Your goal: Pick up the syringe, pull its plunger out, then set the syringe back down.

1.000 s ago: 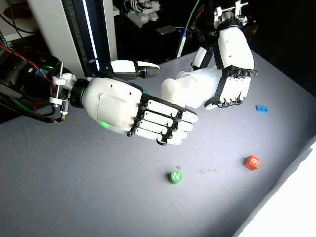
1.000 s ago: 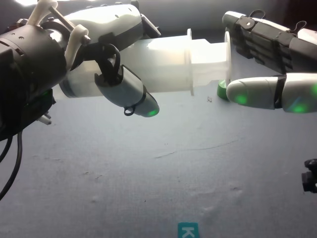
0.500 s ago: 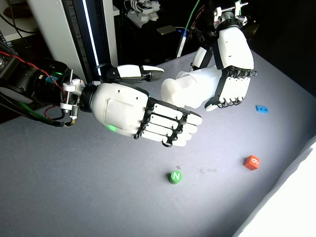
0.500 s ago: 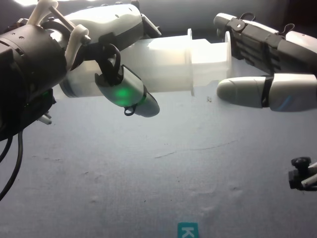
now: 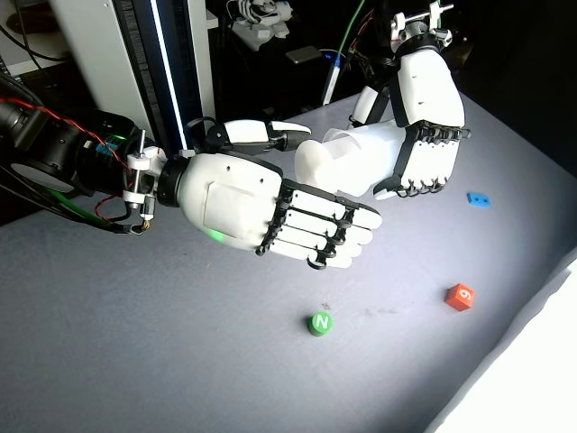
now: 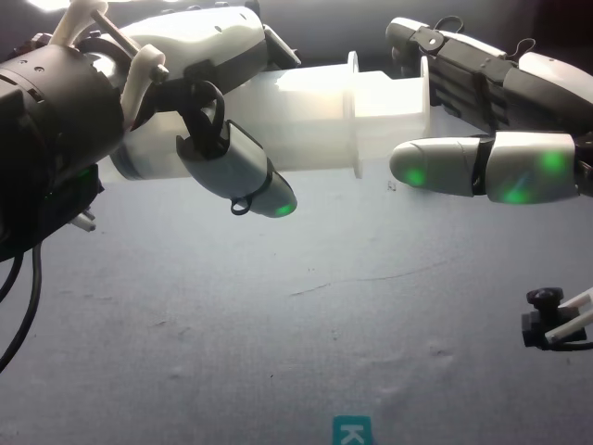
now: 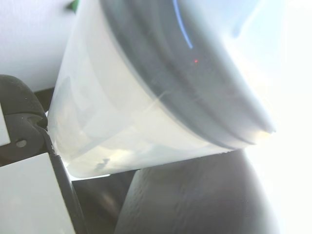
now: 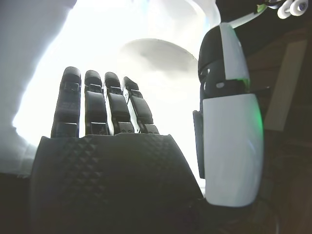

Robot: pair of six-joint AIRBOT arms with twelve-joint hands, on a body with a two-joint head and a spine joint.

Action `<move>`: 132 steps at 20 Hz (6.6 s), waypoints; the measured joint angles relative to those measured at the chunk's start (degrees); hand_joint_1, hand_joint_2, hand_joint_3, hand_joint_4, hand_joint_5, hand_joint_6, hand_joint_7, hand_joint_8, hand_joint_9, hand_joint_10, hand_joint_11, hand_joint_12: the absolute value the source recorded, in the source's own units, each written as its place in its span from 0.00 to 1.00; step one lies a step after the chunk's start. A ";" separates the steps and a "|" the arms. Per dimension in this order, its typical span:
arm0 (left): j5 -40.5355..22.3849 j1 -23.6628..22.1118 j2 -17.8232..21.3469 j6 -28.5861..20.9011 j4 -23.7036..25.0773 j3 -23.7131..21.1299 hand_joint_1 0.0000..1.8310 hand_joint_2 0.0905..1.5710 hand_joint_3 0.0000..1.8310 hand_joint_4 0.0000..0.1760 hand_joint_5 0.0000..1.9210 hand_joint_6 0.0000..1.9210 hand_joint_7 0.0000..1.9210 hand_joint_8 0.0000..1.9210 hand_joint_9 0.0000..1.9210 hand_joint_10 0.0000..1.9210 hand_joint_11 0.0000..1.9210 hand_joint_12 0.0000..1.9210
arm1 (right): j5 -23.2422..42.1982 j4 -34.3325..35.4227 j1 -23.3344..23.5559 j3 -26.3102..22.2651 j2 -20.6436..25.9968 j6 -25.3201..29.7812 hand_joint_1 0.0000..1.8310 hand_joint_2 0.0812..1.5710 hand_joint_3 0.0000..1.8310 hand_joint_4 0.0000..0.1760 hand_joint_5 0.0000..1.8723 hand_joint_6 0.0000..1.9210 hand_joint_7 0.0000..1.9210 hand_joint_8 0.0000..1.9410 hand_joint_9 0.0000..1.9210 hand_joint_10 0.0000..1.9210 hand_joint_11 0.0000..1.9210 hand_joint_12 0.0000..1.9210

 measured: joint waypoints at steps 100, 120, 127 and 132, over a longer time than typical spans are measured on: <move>-0.13 -1.62 -0.44 -0.07 -0.31 -0.09 0.67 0.72 0.00 0.00 0.52 0.43 0.42 0.74 0.38 0.57 0.26 0.70 | 15.87 0.48 -8.81 -2.45 18.69 0.92 0.68 0.71 0.00 0.00 0.51 0.45 0.48 0.67 0.35 0.59 0.16 0.75; 1.20 -1.73 -0.42 1.03 -0.48 -0.02 0.67 0.72 0.00 0.00 0.51 0.44 0.42 0.74 0.39 0.58 0.25 0.70 | 17.62 1.53 -10.08 -2.43 17.49 0.35 0.67 0.73 0.00 0.00 0.49 0.48 0.45 0.71 0.33 0.60 0.14 0.77; 1.18 -1.73 -0.39 1.14 -0.48 -0.02 0.68 0.72 0.00 0.00 0.53 0.40 0.42 0.75 0.38 0.58 0.25 0.71 | 17.62 1.51 -10.08 -2.43 17.46 0.26 0.67 0.72 0.00 0.00 0.48 0.49 0.48 0.67 0.34 0.58 0.16 0.75; 1.29 -1.73 -0.35 1.44 -0.46 -0.02 0.67 0.72 0.00 0.00 0.52 0.43 0.43 0.72 0.39 0.55 0.26 0.69 | 17.57 1.49 -10.08 -2.43 17.49 -0.94 0.59 0.64 0.00 0.00 0.34 0.16 0.37 0.15 0.28 0.36 0.02 0.68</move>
